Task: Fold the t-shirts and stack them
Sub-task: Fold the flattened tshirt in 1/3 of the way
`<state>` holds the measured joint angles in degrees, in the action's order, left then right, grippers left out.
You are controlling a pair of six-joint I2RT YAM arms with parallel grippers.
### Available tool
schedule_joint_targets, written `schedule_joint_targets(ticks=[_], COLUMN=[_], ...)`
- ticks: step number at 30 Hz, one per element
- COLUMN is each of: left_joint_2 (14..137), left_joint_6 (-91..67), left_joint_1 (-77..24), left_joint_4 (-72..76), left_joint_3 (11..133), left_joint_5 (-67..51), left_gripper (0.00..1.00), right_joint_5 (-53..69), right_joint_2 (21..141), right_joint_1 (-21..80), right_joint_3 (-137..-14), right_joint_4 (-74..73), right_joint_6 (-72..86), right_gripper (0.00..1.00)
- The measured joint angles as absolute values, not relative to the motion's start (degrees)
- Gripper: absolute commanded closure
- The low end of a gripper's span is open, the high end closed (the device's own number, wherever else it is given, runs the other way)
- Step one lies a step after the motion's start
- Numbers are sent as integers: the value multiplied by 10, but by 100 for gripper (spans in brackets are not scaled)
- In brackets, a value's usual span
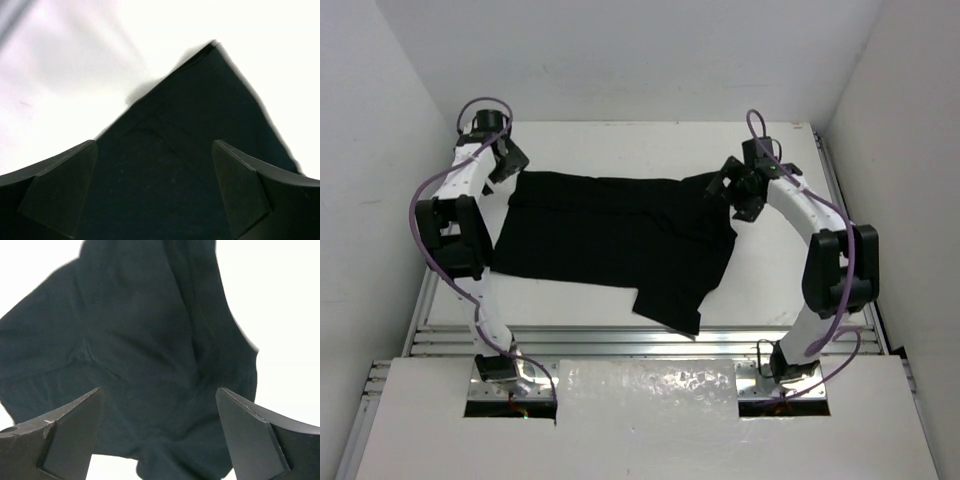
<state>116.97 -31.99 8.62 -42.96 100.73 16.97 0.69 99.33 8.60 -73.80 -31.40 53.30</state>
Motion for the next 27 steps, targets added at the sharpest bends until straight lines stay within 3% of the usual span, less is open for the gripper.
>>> schedule_joint_targets(ticks=[6, 11, 12, 16, 22, 23, 24, 27], left_joint_2=[1246, 1328, 1348, 1367, 1371, 1371, 1371, 1371], left_joint_6=[-268, -239, -234, -225, -225, -225, -227, -230], left_joint_1=[87, 89, 90, 91, 100, 101, 102, 104], left_joint_4=[-389, -342, -337, -322, -311, -311, -311, -315], left_joint_3=[1154, 1154, 1151, 1133, 1135, 1136, 1136, 1136], left_joint_5=[147, 91, 79, 56, 43, 43, 45, 50], left_gripper=[12, 17, 24, 35, 38, 42, 53, 58], right_joint_5=[69, 122, 134, 180, 184, 184, 185, 189], right_joint_2=[1161, 1269, 1281, 1284, 1292, 1290, 1289, 1293], right_joint_1=[45, 27, 25, 24, 29, 29, 28, 27], right_joint_3=[-893, -942, -944, -963, -963, -957, -951, -956], right_joint_4=[-280, -272, -271, -253, -242, -237, -232, -229], right_joint_6=[377, 293, 280, 251, 237, 237, 237, 237], right_gripper=[22, 24, 24, 27, 27, 27, 28, 37])
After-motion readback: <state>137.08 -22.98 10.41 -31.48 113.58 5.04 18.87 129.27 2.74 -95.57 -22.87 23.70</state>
